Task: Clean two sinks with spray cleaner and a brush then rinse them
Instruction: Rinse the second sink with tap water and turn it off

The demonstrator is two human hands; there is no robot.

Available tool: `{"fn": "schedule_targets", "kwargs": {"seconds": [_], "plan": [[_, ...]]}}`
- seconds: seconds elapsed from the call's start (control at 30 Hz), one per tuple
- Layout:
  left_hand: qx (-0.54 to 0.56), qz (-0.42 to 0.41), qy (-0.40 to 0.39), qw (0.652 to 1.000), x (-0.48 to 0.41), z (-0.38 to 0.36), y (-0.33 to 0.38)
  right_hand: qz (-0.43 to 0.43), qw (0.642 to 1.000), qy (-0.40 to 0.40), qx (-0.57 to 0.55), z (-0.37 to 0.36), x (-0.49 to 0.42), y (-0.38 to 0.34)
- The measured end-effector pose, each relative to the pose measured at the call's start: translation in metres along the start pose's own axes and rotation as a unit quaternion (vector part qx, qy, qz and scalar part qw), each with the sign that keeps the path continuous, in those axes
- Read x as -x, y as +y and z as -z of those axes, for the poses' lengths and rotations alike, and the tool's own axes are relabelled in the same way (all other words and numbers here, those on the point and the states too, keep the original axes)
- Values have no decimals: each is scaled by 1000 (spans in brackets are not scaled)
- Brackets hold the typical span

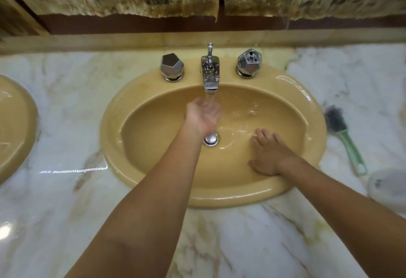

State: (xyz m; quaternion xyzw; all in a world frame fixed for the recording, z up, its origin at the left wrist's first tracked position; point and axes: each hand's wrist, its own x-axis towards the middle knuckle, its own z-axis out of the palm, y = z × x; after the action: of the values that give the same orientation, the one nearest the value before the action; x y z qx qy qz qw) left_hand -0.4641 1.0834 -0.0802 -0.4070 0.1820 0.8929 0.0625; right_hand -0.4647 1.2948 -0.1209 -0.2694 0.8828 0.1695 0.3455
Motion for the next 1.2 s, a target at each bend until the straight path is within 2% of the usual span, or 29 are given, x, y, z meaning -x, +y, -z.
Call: {"fn": "schedule_targets", "kwargs": {"seconds": [0.03,0.07,0.17,0.2,0.27,0.3,0.33,0.37,0.43,0.47,0.53,0.57,0.6,0.63,0.67,0.7,0.73,0.77,0.8,0.87,0.93,0.97,1.0,1.07,1.1,1.13,1.2], "plan": [[48,-13,9,999,-3,4,2,-5,1000,23,18,1,0,4],[64,-11,-14,998,-4,6,0,-12,998,44,37,1,1,8],[-63,49,-69,994,8,2,-12,-12,991,103,88,8,3,16],[-51,57,-82,994,10,-1,-10,-4,987,128,102,10,2,20],[90,-5,-49,995,-2,2,-1,7,972,196,126,12,-1,27],[118,-41,-41,991,-7,4,1,1,966,217,138,13,-2,30],[93,-40,-60,993,-7,2,-1,-8,965,219,148,14,-2,32],[5,-11,-97,995,0,0,-7,-11,965,211,156,14,-1,33],[-190,78,-209,956,12,-3,-26,-7,970,185,155,12,0,31],[-218,96,-215,947,13,-5,-30,-4,979,152,134,12,0,29],[-141,53,-132,980,7,-1,-26,20,994,27,103,13,2,25],[-47,10,-62,997,-1,5,-19,27,994,-15,104,12,3,24],[45,-25,-17,999,-7,11,-13,23,993,-29,114,11,3,22],[81,-49,-12,995,-9,14,-7,7,993,-17,120,9,4,21],[57,-46,-38,997,-6,15,-5,-21,992,20,123,8,4,20],[-47,-12,-71,996,-1,16,-7,-51,989,63,124,7,7,18],[-200,35,-110,973,5,15,-12,-75,986,84,123,5,8,15],[-347,86,-146,923,12,14,-20,-81,989,68,105,6,10,11],[-464,136,-172,858,17,15,-29,-57,996,22,70,5,9,7],[-616,201,-168,743,24,24,-43,44,992,-117,-16,8,9,-4],[-690,209,-153,676,25,43,-49,93,972,-212,-48,13,11,-5],[-718,200,-155,649,27,53,-49,73,976,-203,-18,14,11,-2],[-750,195,-162,611,31,59,-49,29,986,-159,34,14,11,4],[-813,201,-190,511,40,69,-50,-51,990,-85,98,11,14,9],[-834,204,-196,474,43,74,-51,-44,991,-100,72,12,18,4],[-849,203,-193,447,45,76,-49,-1,989,-145,5,13,22,-4],[-878,206,-166,398,44,86,-36,79,950,-261,-154,21,33,-20]]}}
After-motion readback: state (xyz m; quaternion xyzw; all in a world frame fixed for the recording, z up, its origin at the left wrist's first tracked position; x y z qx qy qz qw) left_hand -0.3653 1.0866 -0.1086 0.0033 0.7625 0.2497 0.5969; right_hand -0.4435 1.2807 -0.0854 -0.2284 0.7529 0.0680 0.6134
